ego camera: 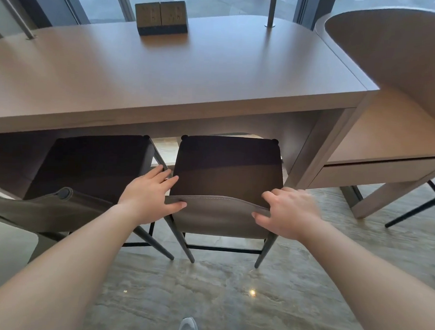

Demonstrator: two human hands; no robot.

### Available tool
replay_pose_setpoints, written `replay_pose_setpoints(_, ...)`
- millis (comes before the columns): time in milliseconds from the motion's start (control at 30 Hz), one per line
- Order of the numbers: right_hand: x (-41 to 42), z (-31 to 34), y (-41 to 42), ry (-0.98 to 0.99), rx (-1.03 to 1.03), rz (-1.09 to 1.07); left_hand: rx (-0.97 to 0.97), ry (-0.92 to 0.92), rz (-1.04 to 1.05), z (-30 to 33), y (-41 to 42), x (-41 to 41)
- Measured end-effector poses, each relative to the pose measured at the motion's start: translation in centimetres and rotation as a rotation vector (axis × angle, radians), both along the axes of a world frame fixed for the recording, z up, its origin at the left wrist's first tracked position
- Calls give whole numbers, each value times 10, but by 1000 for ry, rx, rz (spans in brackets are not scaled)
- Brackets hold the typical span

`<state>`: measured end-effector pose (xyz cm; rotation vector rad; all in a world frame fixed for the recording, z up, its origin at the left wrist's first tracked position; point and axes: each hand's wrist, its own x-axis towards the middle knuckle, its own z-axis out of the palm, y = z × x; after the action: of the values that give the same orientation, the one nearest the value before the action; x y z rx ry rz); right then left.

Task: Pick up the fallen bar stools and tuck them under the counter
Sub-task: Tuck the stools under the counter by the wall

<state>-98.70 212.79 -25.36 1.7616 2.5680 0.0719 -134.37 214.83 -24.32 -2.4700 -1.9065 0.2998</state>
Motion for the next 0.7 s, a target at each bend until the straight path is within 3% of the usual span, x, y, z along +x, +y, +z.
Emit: replay_pose_setpoints(700,-18,4,-21,0,149,97,31,81,46,3,-39,-11)
